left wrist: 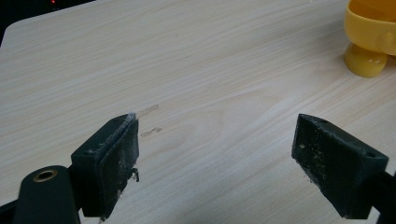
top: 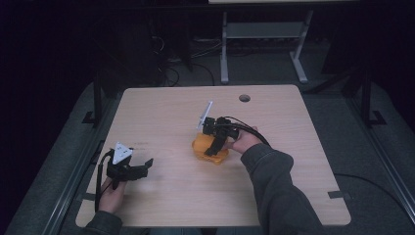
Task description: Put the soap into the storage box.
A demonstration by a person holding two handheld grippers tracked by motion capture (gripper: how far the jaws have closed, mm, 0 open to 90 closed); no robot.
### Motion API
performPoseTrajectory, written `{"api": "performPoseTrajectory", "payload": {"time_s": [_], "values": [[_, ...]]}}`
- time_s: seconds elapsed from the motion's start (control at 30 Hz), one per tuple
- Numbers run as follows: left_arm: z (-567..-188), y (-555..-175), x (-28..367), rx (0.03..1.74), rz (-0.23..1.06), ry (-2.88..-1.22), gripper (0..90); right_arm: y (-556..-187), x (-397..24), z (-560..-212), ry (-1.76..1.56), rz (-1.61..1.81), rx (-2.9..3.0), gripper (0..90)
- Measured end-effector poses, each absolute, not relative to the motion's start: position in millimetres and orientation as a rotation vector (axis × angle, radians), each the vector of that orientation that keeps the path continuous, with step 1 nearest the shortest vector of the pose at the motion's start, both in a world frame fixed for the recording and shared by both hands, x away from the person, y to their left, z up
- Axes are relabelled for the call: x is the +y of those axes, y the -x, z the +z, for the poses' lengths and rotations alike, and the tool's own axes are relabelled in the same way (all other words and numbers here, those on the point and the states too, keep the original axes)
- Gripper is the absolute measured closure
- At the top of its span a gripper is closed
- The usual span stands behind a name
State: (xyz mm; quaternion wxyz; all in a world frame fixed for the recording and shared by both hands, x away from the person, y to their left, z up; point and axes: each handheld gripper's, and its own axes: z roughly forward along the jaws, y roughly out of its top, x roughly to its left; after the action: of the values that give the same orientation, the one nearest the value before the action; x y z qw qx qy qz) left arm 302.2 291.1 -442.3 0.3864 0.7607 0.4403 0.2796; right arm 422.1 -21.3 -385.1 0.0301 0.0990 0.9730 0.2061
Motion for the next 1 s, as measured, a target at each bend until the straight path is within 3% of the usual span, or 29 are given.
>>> {"api": "performPoseTrajectory", "payload": {"time_s": [1.0], "values": [[-442.7, -302.1, 290.0, 1.112, 0.710, -1.945, 14.1, -411.7, -52.8, -363.1, -0.390, 0.800, 2.925, 17.4]]}}
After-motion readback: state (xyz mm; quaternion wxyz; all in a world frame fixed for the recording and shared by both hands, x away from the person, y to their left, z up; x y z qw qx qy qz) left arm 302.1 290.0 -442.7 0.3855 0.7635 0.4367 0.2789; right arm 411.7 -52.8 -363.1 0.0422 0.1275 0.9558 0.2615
